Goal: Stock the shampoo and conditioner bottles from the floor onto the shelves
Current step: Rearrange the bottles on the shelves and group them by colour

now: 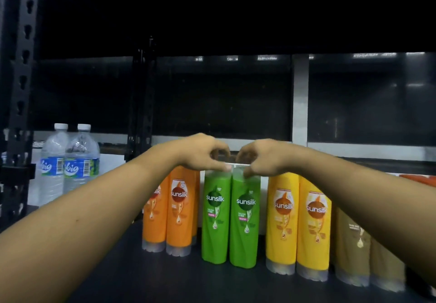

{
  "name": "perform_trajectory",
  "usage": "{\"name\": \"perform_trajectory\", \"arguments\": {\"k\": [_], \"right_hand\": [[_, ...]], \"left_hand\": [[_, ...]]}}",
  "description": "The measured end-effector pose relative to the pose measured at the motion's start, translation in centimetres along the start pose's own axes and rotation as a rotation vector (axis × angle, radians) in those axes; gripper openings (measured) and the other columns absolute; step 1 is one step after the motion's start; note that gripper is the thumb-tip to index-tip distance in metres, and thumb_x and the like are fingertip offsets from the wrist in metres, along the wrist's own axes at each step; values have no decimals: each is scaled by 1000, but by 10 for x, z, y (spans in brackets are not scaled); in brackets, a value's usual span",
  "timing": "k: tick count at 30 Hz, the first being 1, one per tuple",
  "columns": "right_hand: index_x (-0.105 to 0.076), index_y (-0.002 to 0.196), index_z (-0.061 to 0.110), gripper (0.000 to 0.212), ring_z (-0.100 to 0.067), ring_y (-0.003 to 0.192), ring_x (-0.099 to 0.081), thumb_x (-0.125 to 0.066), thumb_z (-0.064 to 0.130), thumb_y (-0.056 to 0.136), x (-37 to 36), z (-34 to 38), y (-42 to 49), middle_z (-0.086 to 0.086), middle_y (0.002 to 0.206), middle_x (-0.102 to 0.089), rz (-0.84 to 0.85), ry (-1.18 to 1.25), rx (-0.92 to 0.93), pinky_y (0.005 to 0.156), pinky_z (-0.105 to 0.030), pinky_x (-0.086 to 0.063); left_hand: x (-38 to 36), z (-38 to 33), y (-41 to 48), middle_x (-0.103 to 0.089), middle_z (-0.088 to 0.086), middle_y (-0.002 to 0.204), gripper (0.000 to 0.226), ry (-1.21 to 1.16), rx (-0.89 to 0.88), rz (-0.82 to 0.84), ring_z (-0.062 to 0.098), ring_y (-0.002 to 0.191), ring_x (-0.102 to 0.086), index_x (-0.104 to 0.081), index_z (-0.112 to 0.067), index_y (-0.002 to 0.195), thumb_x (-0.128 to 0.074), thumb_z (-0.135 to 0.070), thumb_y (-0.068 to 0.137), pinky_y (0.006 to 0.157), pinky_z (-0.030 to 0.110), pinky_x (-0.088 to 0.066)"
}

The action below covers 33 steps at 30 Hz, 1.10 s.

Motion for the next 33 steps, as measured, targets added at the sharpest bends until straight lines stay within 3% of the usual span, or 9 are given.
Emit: {"name": "perform_trajectory", "arguments": {"k": [4,8,12,19,24,29,33], "right_hand": [[-74,116,25,31,-16,102,-64,-69,34,86,17,-10,16,5,114,-69,-59,147,-87,88,-32,-55],[-75,115,17,39,-22,99,-70,-74,36,81,3,-14,52,-4,114,-71,115,179,-188,91,-39,-60],[-65,121,9,37,-30,106,-66,-69,28,90,-5,-10,72,-11,120,-65,268,187,-311,91,-44,-59],[-51,131,6,35,-50,115,-61,-55,22,100,-13,-12,72,-26,140,-48,472,317,-485,97,-55,-54],[-60,104,6,13,-44,111,-64,-55,18,100,-17,-10,70,-26,123,-57,434,407,-451,96,-58,-54],[-56,129,5,34,-43,116,-63,-58,22,100,-20,-13,68,-23,135,-55,412,428,-437,95,-56,-55],[-63,127,6,42,-38,110,-66,-68,32,94,-1,-19,61,-17,130,-62,225,343,-355,85,-50,-61]], "left_hand": [[15,2,21,-67,-11,103,30,-107,119,-1,8,93,-62,-70,-32,117,-65,-49,93,80,31,-52],[1,0,49,-68,1,109,36,-184,206,251,18,92,-70,-70,-21,122,-70,-39,91,71,29,-59],[-13,-2,58,-72,11,101,28,-372,308,378,26,75,-71,-71,-10,119,-70,-19,92,66,34,-60],[-14,10,57,-75,10,98,24,-375,278,293,23,68,-74,-80,-12,107,-75,-27,88,64,32,-61],[-12,12,53,-73,6,88,24,-381,282,260,14,54,-67,-81,-9,105,-75,-26,89,54,23,-55],[-15,12,50,-72,10,95,24,-439,285,196,23,66,-68,-81,-6,103,-75,-24,88,61,28,-58],[-1,18,41,-77,5,101,22,-391,242,122,23,85,-77,-79,-15,106,-68,-29,93,78,37,-65]]}}
Point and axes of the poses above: each hand's wrist, its own y-axis towards the middle knuckle, its own x-axis out of the back of the hand, z = x × y, the point moved 3 cm from there along y, towards the middle knuckle
